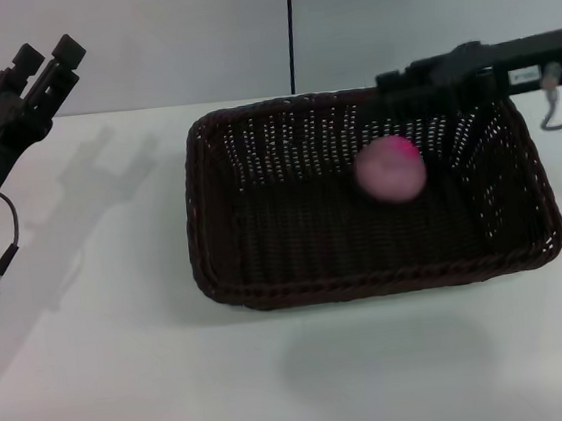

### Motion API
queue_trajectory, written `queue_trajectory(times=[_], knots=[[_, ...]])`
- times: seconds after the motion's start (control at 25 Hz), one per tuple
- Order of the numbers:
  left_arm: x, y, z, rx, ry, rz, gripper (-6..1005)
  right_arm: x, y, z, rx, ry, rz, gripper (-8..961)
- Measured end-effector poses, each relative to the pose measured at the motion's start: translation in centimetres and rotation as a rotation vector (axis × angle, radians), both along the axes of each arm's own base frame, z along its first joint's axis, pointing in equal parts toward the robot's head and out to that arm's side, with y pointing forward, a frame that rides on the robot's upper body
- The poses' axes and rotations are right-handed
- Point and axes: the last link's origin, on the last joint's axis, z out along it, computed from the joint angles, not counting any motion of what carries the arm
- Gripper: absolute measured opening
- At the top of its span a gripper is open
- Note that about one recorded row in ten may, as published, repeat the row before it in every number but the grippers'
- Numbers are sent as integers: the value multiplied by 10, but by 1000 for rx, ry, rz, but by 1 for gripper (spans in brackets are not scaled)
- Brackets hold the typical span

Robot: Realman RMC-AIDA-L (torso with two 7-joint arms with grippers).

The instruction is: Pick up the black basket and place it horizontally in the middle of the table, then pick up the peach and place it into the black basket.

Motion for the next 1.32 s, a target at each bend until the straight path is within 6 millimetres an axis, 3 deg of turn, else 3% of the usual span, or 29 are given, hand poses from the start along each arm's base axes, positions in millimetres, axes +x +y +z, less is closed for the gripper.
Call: queue_trajectory(times=[0.04,0.12,0.24,0.28,0.32,0.36,0.48,0.52,0.56,0.6,0.72,1.0,1.32], knots=[[0,0,0,0,0,0,810,0,0,0,0,0,0,504],[0,0,0,0,0,0,810,17,-12,6,106,169,15,603],[-1,0,2,7,0,4,810,30,-18,11,204,279,7,603],[-1,0,2,7,0,4,810,39,-21,14,270,342,-6,603],[-4,0,6,24,0,13,810,60,-29,21,422,459,-59,603],[-4,0,6,24,0,13,810,60,-29,21,422,459,-59,603],[-6,-1,8,38,0,23,811,95,-44,31,661,572,-170,603],[-9,-2,10,51,-3,34,811,117,-57,35,802,594,-238,603],[-10,-2,11,54,-3,38,810,117,-57,35,802,594,-238,603],[-10,-2,11,55,-3,39,810,131,-65,38,893,596,-288,603],[-12,-4,13,62,0,43,810,148,-77,43,1010,594,-352,603],[-13,-4,14,67,-3,46,811,166,-91,51,1097,581,-421,603],[-14,-7,14,70,-8,45,810,172,-91,51,1114,557,-451,603]])
